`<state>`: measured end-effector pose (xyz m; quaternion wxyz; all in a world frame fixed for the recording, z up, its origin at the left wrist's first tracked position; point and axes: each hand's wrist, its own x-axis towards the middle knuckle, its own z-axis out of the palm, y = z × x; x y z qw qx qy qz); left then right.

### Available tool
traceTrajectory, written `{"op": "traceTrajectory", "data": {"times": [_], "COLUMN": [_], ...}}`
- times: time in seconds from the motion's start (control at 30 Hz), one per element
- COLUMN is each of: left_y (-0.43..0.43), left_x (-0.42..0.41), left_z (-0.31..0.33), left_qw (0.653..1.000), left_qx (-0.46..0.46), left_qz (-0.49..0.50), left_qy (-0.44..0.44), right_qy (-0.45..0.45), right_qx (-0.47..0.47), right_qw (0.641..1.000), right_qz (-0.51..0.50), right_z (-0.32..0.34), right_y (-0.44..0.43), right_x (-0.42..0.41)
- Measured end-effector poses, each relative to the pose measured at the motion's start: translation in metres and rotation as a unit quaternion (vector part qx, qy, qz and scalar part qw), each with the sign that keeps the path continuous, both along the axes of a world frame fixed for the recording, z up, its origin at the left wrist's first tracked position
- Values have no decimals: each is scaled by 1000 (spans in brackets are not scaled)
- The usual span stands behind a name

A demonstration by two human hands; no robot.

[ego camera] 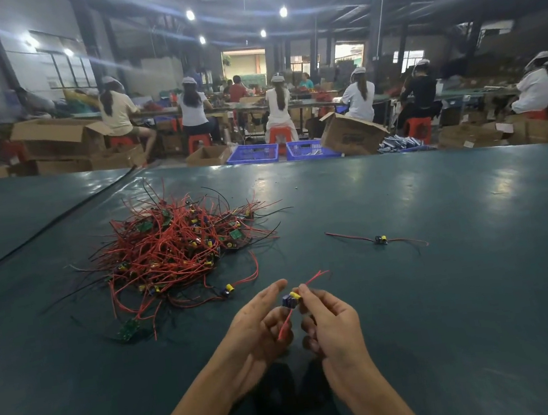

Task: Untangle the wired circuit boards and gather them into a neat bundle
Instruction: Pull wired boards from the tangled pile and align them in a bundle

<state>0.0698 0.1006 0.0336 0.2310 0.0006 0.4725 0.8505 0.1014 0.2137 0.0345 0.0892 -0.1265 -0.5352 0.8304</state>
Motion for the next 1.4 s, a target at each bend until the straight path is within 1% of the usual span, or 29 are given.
{"op": "traceTrajectory", "data": {"times": [0.07,0.1,0.2,0.27,0.33,0.4,0.47,0.53,0.63,0.77,0.83,0.9,1.0,1.1,1.17,1.27,1.33,1.4], "left_y": [1,2,9,11,10,7,5,5,5,4,4,2,-3,-4,-2,0,2,2], "left_x": [3,5,13,15,13,11,10,10,10,8,7,5,2,0,1,4,5,5], "left_z": [-2,-3,-7,-9,-8,-9,-10,-11,-11,-9,-7,-6,-5,-3,-3,-5,-6,-8], "left_qw": [1000,1000,989,982,982,980,983,988,991,991,989,988,985,982,982,983,982,982], "left_qx": [27,17,-86,-98,-83,-96,-88,-57,-41,-52,-71,-83,-101,-111,-110,-102,-99,-96], "left_qz": [9,7,-15,9,57,77,76,67,55,52,55,54,44,35,34,43,53,59], "left_qy": [-10,11,123,160,161,156,140,124,118,109,114,117,132,147,151,149,151,153], "right_qy": [11,15,15,21,23,23,21,26,28,-22,-57,-83,-82,-67,-60,-28,-5,6], "right_qx": [-16,-19,2,22,59,80,89,92,89,36,-14,-68,-140,-163,-154,-108,-77,-43], "right_qw": [999,998,993,990,987,986,987,988,988,991,989,981,966,960,959,962,969,980], "right_qz": [-47,-66,-118,-137,-147,-143,-136,-125,-125,-129,-134,-160,-202,-219,-231,-249,-235,-195], "right_z": [0,0,-2,-3,-5,-7,-9,-10,-9,-9,-7,-3,4,6,7,6,4,0], "right_y": [-3,-4,-6,-7,-10,-14,-17,-19,-17,-13,-10,-2,19,34,37,34,27,16], "right_x": [0,1,3,4,5,6,6,6,7,2,-2,-6,-11,-12,-13,-12,-9,-6]}}
